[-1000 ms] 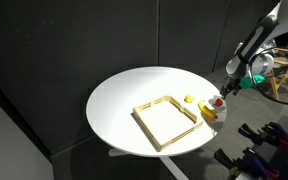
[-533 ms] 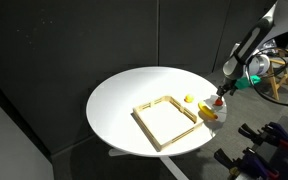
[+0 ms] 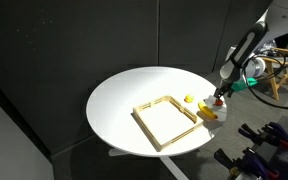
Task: Put the red fruit in the crate
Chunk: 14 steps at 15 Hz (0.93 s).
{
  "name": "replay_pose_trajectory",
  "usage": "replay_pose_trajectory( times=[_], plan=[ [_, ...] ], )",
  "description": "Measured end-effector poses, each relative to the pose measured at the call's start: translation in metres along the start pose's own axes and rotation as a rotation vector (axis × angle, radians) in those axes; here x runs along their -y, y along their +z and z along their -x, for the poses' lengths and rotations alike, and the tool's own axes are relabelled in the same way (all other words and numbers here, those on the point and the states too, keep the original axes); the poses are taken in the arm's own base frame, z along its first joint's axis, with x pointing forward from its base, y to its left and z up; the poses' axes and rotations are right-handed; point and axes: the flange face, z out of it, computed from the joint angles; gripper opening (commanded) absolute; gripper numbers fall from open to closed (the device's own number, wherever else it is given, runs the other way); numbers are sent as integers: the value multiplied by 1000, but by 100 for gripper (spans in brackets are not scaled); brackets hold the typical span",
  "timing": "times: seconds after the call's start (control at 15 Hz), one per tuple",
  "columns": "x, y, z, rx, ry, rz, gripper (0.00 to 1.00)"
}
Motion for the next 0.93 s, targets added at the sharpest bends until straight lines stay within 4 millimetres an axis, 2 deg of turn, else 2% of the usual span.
replay_pose_trajectory(
  times=[0.8, 0.87, 0.93],
  plan=[
    [-10, 17, -7, 11, 11, 23, 100],
    [-10, 18, -8, 12, 11, 25, 95],
    [-11, 19, -8, 13, 11, 27, 73]
  ],
)
